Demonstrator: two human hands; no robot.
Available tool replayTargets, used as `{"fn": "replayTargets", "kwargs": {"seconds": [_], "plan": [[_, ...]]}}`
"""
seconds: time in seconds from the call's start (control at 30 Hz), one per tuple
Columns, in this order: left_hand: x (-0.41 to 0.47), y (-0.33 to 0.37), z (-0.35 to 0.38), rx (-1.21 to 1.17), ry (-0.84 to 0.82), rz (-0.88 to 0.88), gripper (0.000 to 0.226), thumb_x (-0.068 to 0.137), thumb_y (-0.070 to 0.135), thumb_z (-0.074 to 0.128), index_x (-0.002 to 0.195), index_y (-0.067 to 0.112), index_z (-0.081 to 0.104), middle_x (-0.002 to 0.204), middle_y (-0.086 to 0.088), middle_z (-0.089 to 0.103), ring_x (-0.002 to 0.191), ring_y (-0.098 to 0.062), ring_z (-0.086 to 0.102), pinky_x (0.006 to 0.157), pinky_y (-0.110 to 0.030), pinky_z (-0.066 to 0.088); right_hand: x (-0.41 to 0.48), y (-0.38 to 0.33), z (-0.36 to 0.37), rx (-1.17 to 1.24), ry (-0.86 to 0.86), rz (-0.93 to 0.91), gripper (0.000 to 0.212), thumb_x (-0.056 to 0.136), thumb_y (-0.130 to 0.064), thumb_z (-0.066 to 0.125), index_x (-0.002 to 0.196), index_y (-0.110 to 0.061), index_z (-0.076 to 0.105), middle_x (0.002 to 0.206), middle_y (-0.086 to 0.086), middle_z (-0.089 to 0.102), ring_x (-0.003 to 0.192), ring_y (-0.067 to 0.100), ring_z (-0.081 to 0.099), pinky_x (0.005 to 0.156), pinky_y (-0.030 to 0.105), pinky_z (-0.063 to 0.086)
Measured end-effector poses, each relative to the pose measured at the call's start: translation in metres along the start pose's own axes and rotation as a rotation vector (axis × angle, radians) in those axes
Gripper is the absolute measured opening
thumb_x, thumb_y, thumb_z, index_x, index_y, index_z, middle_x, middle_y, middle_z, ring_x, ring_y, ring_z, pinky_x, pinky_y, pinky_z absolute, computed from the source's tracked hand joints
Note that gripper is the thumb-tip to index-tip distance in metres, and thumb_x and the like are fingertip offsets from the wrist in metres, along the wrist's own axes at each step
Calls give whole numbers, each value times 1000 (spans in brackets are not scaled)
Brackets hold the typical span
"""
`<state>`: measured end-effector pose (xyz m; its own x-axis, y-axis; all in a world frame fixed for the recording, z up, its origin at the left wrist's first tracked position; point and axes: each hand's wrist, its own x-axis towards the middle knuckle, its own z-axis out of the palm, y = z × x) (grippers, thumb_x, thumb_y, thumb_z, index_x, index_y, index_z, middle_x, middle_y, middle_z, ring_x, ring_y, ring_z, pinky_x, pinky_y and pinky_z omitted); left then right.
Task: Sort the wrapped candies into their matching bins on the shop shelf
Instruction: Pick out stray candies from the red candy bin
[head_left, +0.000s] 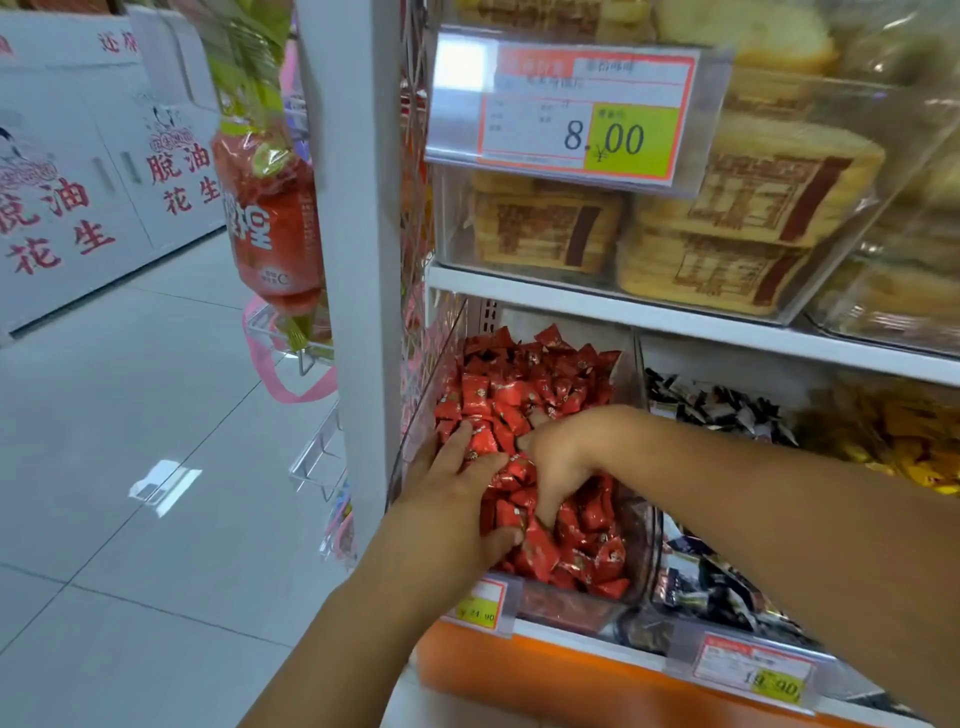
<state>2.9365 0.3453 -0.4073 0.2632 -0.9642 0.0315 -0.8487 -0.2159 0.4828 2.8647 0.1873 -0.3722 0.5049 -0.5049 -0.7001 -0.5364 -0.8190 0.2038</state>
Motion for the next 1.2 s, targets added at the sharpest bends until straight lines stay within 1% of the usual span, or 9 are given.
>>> {"fn": "replayTargets", "kwargs": {"seconds": [0.2, 0.3, 0.4, 0.57, 0.67, 0.77, 0.93, 1.07, 1.2], "plan": [[-7, -3, 1, -29, 42, 15, 77, 82, 47, 68, 147, 41, 25, 160, 8, -2, 147, -12, -3, 115, -21, 4, 13, 2, 7, 77, 178, -43, 86, 74, -37, 77, 144, -12, 33, 141, 10, 31, 119, 27, 47, 96, 29, 47], [-8, -4, -2, -74, 45, 15, 77, 81, 45, 70, 145, 40, 28, 160, 9, 0, 146, -11, 3, 114, -20, 8, 12, 13, 6, 232, 254, -91, 66, 78, -21, 74, 137, -15, 45, 119, 4, 55, 105, 22, 56, 85, 25, 49], [-7, -5, -2, -87, 58, 23, 77, 80, 44, 71, 145, 40, 30, 160, 10, 1, 146, -9, 4, 112, -17, 8, 6, 26, 2, 386, 295, -106, 56, 81, -11, 68, 131, -26, 49, 97, -4, 56, 89, 19, 60, 69, 25, 50], [-6, -6, -2, -108, 55, 10, 77, 78, 43, 74, 144, 39, 32, 160, 10, 1, 146, -10, 8, 113, -18, 12, -9, 40, -12, 561, 397, -145, 56, 75, -12, 75, 123, -34, 53, 111, -2, 60, 96, 21, 62, 77, 31, 53], [-7, -6, -2, -109, 63, 19, 72, 78, 42, 74, 140, 39, 38, 160, 10, 2, 146, -10, 11, 112, -17, 13, -18, 56, -23, 762, 468, -141, 58, 72, -13, 78, 121, -32, 54, 110, -6, 60, 96, 18, 60, 70, 24, 48], [-9, -7, -1, -107, 67, 5, 62, 77, 42, 75, 132, 38, 45, 160, 11, 5, 145, -12, 17, 111, -19, 18, -21, 68, -27, 927, 559, -153, 72, 66, -22, 85, 130, -26, 51, 118, -4, 61, 105, 19, 60, 86, 28, 49], [-9, -4, -2, -109, 70, -8, 55, 76, 42, 76, 124, 36, 49, 159, 11, 7, 144, -12, 19, 111, -20, 20, -24, 70, -24, 1058, 440, -198, 67, 76, -16, 79, 134, -26, 46, 127, -3, 52, 106, 23, 62, 79, 34, 59], [-9, -3, -4, -132, 61, -27, 55, 77, 41, 76, 124, 38, 48, 159, 14, 5, 144, -11, 17, 110, -19, 19, -27, 72, -23, 936, 484, -190, 65, 76, -22, 79, 132, -32, 47, 138, -3, 43, 108, 18, 58, 76, 27, 58], [-11, -4, -3, -147, 63, -20, 59, 76, 41, 76, 128, 38, 47, 159, 15, 1, 144, -10, 15, 111, -18, 19, -31, 73, -22, 648, 524, -127, 79, 73, -42, 79, 141, -34, 39, 146, -6, 39, 131, 19, 41, 94, 23, 35]]}}
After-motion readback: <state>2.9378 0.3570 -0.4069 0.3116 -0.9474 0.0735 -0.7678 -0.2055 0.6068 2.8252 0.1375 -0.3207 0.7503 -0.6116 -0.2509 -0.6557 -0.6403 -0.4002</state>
